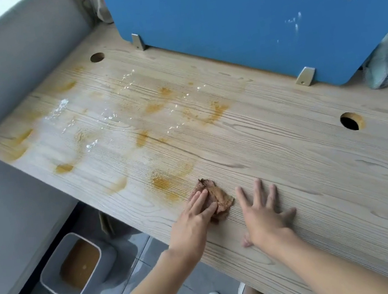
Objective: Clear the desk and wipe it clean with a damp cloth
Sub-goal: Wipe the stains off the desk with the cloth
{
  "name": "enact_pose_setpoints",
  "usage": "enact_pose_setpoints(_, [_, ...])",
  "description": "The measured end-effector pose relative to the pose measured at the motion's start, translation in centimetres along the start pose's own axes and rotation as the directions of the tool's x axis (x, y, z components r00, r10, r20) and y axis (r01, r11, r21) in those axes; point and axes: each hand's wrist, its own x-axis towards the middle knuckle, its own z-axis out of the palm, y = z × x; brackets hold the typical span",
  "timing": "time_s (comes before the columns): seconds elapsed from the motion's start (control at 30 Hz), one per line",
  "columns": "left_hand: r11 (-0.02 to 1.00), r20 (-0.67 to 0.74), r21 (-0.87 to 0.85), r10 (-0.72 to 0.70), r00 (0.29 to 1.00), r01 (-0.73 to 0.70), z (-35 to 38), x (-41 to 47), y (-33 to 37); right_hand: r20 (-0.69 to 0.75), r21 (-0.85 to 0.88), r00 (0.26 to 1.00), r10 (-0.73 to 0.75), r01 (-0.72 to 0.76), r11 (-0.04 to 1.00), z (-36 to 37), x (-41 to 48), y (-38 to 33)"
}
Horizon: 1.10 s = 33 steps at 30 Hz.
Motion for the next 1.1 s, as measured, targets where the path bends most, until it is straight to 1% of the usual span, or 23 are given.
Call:
enact_pose_setpoints(0.07, [0.997, -0.038, 0.001, -0.082, 0.996, 0.082, -0.3, 1.0, -0.8, -0.009, -0.008, 1.0, -0.002, 0.001, 1.0, 0.0, -0.1, 0.0])
enact_pose_setpoints(0.13, [0.992, -0.055, -0.016, -0.124, 0.991, 0.123, 0.0, 1.4, -0.7, -0.012, -0.011, 1.0, 0.001, -0.001, 1.0, -0.1, -0.2, 0.0])
enact_pose_setpoints(0.2, [0.995, -0.001, -0.014, -0.095, 0.996, 0.095, 0.7, 0.1, -0.5, -0.005, 0.0, 1.0, 0.002, -0.002, 1.0, -0.1, -0.3, 0.1])
enact_pose_setpoints(0.27, [1.0, 0.012, -0.014, -0.024, 1.0, 0.024, 0.8, -1.6, -0.6, -0.023, -0.016, 1.0, 0.0, -0.001, 1.0, -0.2, -0.3, 0.2])
enact_pose_setpoints(0.3, [1.0, 0.012, -0.007, -0.012, 1.0, 0.012, 0.3, -2.0, -0.8, -0.039, -0.038, 0.999, -0.011, 0.009, 0.999, -0.2, -0.4, 0.2])
enact_pose_setpoints(0.33, [1.0, -0.008, 0.009, -0.029, 1.0, 0.03, -0.3, -2.0, -1.0, -0.066, -0.067, 0.997, -0.038, 0.034, 0.997, -0.1, -0.6, 0.0])
enact_pose_setpoints(0.4, [0.992, -0.04, -0.003, -0.123, 0.992, 0.123, -1.2, -1.4, -1.6, -0.114, -0.1, 0.987, -0.116, 0.104, 0.989, 0.2, -0.6, -0.5])
enact_pose_setpoints(0.43, [0.986, -0.035, -0.003, -0.167, 0.985, 0.167, -1.4, -1.3, -1.6, -0.103, -0.086, 0.984, -0.143, 0.134, 0.987, 0.4, -0.7, -1.1])
enact_pose_setpoints(0.47, [0.984, -0.03, -0.002, -0.177, 0.984, 0.177, -1.4, -1.2, -1.2, -0.07, -0.06, 0.987, -0.147, 0.143, 0.988, 0.5, -0.7, -1.6])
enact_pose_setpoints(0.53, [0.989, -0.015, -0.021, -0.148, 0.989, 0.148, -0.7, -2.2, -0.7, 0.014, -0.04, 0.991, -0.132, 0.132, 0.99, 0.5, -0.7, -2.7])
enact_pose_setpoints(0.57, [0.989, 0.008, -0.03, -0.141, 0.99, 0.141, -0.4, -3.0, -0.6, 0.03, -0.048, 0.992, -0.125, 0.126, 0.991, 0.6, -0.7, -3.1])
enact_pose_setpoints(0.6, [0.992, 0.02, -0.023, -0.127, 0.992, 0.128, -0.4, -3.6, -0.8, 0.025, -0.059, 0.993, -0.117, 0.119, 0.991, 0.6, -0.7, -3.5])
enact_pose_setpoints(0.67, [0.992, -0.004, -0.013, -0.122, 0.993, 0.122, -1.1, -3.9, -1.7, -0.007, -0.068, 0.994, -0.107, 0.107, 0.992, 0.8, -0.7, -3.8])
enact_pose_setpoints(0.77, [0.978, -0.048, -0.021, -0.21, 0.977, 0.209, -1.6, -3.3, -2.5, -0.027, -0.076, 0.994, -0.108, 0.105, 0.992, 1.0, -0.8, -3.7])
enact_pose_setpoints(0.83, [0.974, -0.038, -0.015, -0.226, 0.973, 0.225, -1.3, -3.7, -1.9, -0.025, -0.081, 0.994, -0.104, 0.102, 0.991, 1.0, -0.9, -3.6])
enact_pose_setpoints(0.93, [0.972, -0.003, 0.041, -0.232, 0.973, 0.232, -1.4, -4.6, -0.8, -0.021, -0.09, 0.993, -0.112, 0.11, 0.99, 0.7, -0.9, -3.9])
enact_pose_setpoints(1.0, [0.965, -0.053, 0.055, -0.252, 0.966, 0.255, -2.1, -3.9, -0.8, -0.025, -0.099, 0.989, -0.143, 0.14, 0.985, 0.4, -0.6, -4.4])
enact_pose_setpoints(1.07, [0.966, -0.082, 0.106, -0.23, 0.97, 0.238, -2.1, -3.2, -0.7, 0.001, -0.042, 0.986, -0.166, 0.166, 0.985, 0.0, -0.3, -5.3])
enact_pose_setpoints(1.1, [0.967, -0.072, 0.126, -0.213, 0.974, 0.221, -1.8, -3.1, -0.8, 0.016, -0.01, 0.986, -0.166, 0.166, 0.986, -0.1, -0.1, -5.9])
